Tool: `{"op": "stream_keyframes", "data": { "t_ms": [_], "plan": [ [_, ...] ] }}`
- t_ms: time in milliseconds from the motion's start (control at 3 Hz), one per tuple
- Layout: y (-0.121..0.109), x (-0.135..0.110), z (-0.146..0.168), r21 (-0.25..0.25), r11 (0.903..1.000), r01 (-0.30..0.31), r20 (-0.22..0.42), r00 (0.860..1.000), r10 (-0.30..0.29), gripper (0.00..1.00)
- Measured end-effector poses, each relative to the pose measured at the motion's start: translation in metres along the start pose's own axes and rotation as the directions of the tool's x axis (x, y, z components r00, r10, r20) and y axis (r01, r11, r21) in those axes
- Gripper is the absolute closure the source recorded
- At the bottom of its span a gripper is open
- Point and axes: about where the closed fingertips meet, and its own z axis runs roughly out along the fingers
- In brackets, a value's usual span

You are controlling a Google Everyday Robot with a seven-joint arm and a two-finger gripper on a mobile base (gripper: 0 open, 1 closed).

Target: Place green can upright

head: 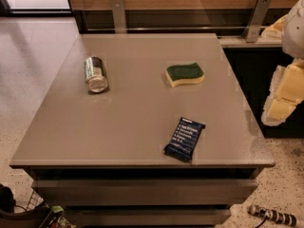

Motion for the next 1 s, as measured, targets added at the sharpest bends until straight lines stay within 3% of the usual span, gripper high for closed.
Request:
{"op": "stream_keyframes", "data": {
  "t_ms": [333, 667, 1000],
  "plan": [
    [0.000, 0.000, 0.000, 0.000, 1.0000, 0.000, 0.000, 1.000, 0.000, 0.00],
    [-0.012, -0.018, 0.007, -0.012, 0.9996, -0.028, -0.014, 1.000, 0.027, 0.00],
    [-0.041, -0.068, 0.032, -0.037, 0.9958, -0.084, -0.064, 0.995, 0.081, 0.00]
  ]
}}
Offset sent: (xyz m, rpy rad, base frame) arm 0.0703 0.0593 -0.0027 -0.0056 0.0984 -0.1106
